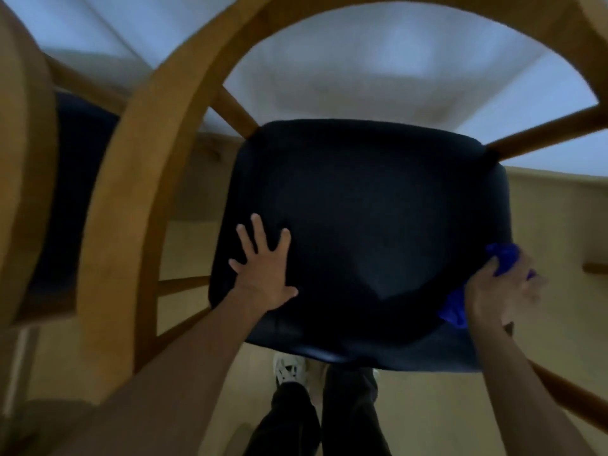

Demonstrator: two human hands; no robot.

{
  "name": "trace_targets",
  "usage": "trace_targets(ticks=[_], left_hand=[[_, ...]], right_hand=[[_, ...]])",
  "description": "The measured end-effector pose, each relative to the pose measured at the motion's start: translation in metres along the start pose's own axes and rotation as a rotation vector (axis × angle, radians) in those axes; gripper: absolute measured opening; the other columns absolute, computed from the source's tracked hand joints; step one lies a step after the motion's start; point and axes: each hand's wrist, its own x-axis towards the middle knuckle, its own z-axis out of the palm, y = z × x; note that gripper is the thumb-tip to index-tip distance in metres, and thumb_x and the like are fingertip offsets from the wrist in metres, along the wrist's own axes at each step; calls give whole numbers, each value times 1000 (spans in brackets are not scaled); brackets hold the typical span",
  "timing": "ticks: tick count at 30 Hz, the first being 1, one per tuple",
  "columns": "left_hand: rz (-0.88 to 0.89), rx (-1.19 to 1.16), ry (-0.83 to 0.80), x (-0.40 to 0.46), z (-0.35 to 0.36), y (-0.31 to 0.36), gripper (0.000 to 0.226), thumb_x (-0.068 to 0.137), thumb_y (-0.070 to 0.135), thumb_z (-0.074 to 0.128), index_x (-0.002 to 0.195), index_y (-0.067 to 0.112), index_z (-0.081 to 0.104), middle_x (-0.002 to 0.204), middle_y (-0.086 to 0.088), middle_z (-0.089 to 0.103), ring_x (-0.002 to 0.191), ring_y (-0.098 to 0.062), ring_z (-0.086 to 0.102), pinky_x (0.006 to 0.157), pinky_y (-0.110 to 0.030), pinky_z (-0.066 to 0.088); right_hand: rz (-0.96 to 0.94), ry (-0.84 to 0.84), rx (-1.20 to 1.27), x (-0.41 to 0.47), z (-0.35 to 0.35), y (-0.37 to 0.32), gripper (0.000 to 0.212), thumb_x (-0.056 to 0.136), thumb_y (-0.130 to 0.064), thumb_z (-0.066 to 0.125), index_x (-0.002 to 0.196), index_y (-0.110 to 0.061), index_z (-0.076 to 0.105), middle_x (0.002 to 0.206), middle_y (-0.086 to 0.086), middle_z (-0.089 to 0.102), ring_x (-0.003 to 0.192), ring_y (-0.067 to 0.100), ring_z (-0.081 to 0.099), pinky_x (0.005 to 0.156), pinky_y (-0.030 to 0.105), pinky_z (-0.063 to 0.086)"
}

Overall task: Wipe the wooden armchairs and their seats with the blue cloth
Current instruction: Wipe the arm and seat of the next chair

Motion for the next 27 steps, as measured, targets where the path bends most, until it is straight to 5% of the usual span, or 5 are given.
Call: trace_targets(ticks=[9,14,17,22,27], left_hand=[[-5,37,35,5,7,-2,105,81,39,71,150,28,-8,145,-19,-44,133,-48,-34,107,-71,18],[-14,7,33,4,7,-2,104,81,41,70,150,29,-7,151,-17,-35,134,-43,-35,108,-69,15],[-31,16,46,3,6,0,105,82,39,70,149,31,-10,143,-15,-47,133,-44,-37,109,-68,16],[-36,29,32,5,6,4,103,84,35,68,149,28,-11,139,-19,-50,130,-47,-39,108,-70,15],[-51,43,52,9,14,3,103,83,39,68,148,30,-12,140,-18,-50,131,-46,-39,107,-71,15]], right_hand=[[-1087,-365,-144,-112,97,-226,55,96,-36,46,146,-16,34,144,21,37,126,39,38,102,45,25],[-1675,-588,-313,-147,99,-235,52,93,-26,50,143,-28,35,152,9,29,125,36,35,98,46,33],[-1526,-413,-261,-82,99,-237,57,77,-14,65,131,-28,53,141,9,46,112,40,47,84,46,41],[-718,-301,-210,9,87,-261,42,94,-21,49,136,-22,47,136,16,46,115,42,43,91,46,38],[-1185,-414,-233,-124,128,-294,49,96,-30,45,141,-14,35,137,14,45,117,35,42,94,40,37]])
